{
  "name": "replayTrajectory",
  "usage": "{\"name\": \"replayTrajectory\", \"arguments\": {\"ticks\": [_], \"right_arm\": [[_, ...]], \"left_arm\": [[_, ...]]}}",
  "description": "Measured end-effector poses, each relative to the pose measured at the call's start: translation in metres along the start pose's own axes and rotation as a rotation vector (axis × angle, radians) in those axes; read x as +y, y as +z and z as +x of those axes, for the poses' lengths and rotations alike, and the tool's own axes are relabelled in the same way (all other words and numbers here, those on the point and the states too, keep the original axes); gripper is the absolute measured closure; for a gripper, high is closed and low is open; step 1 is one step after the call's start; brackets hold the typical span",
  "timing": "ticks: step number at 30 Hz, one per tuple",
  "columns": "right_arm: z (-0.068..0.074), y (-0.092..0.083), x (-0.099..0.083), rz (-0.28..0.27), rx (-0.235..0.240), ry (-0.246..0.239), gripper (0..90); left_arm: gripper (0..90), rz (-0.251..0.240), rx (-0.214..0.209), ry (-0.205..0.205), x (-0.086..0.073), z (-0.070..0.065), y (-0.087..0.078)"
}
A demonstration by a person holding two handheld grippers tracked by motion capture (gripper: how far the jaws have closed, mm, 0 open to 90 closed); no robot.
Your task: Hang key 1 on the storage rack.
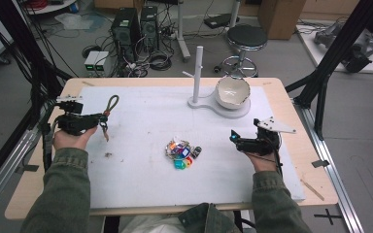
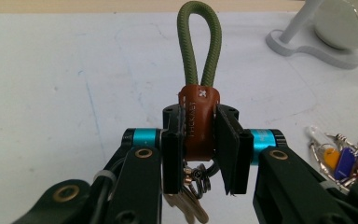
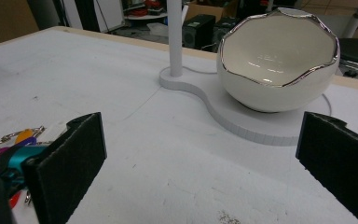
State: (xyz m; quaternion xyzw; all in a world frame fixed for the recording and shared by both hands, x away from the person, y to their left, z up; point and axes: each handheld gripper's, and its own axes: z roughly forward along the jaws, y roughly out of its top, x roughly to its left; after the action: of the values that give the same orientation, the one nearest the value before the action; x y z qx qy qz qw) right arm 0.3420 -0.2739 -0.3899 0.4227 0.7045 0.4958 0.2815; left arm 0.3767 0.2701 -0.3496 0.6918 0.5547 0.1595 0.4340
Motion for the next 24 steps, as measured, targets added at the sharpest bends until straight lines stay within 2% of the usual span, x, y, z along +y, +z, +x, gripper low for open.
{"name": "replayTrajectory", "arguments": {"ticks": [5, 10, 13, 17, 20, 24], "right_arm": [[0.0, 0.0, 0.0, 0.0, 0.008, -0.002, 0.6], [0.0, 0.0, 0.0, -0.004, 0.013, 0.003, 0.6], [-0.001, -0.001, 0.0, -0.012, 0.013, 0.002, 0.6], [-0.002, -0.002, -0.001, -0.015, 0.012, 0.007, 0.6], [-0.002, -0.002, -0.001, -0.011, 0.015, 0.008, 0.6], [-0.002, -0.002, -0.001, -0.013, 0.018, 0.006, 0.5]], "left_arm": [[72.7, 0.017, 0.01, -0.004, 0.009, -0.009, 0.013], [72.7, 0.003, -0.016, -0.005, 0.02, -0.02, 0.024], [72.7, 0.029, -0.01, 0.007, 0.027, -0.026, 0.032], [72.7, 0.031, -0.014, -0.002, 0.035, -0.033, 0.041], [72.7, 0.03, -0.014, 0.019, 0.042, -0.039, 0.046], [72.7, 0.059, -0.003, 0.061, 0.054, -0.045, 0.054]]}}
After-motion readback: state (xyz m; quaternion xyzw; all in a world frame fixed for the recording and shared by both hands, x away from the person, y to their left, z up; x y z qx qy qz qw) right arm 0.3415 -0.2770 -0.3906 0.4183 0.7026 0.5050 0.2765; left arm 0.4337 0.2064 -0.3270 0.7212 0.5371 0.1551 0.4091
